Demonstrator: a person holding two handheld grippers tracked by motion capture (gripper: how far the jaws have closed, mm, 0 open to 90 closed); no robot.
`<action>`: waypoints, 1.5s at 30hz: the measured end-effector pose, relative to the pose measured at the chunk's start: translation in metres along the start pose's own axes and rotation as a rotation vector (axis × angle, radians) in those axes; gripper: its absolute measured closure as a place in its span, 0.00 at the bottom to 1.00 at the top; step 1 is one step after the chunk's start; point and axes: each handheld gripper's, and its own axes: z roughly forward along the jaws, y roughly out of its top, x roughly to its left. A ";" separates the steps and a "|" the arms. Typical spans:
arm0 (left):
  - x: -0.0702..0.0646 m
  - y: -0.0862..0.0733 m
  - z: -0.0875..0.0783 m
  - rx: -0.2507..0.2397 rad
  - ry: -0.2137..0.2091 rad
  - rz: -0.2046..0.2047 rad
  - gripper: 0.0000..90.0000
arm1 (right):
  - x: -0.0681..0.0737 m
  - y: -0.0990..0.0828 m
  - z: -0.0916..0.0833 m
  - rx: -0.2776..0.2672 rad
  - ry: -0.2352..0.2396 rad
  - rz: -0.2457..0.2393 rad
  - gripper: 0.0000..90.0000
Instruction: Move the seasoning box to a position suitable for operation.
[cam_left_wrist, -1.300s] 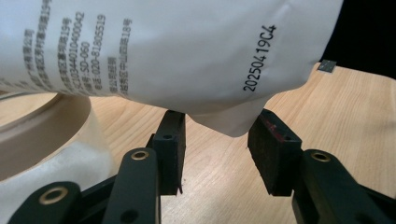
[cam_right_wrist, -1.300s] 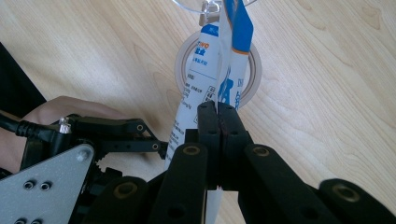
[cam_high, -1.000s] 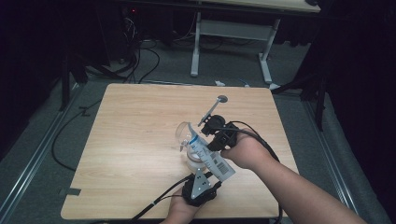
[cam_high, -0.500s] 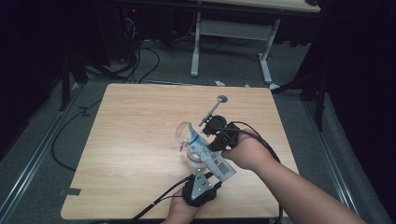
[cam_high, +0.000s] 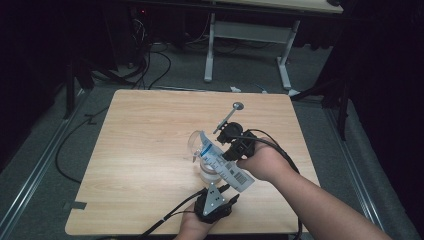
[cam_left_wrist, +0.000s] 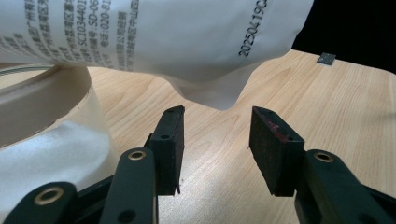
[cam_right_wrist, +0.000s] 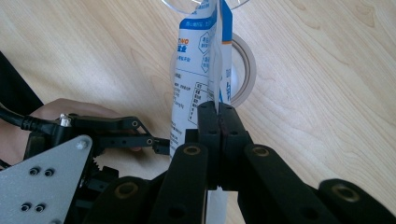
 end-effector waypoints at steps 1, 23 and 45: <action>0.000 0.000 0.000 -0.001 0.000 0.001 0.62 | 0.000 0.000 0.000 -0.001 0.000 -0.001 1.00; 0.013 -0.007 -0.019 -0.009 0.015 -0.014 0.60 | -0.003 0.000 -0.002 0.003 -0.016 0.002 1.00; 0.068 -0.021 -0.072 0.016 0.114 -0.035 0.57 | -0.004 -0.005 -0.002 0.004 -0.014 -0.003 1.00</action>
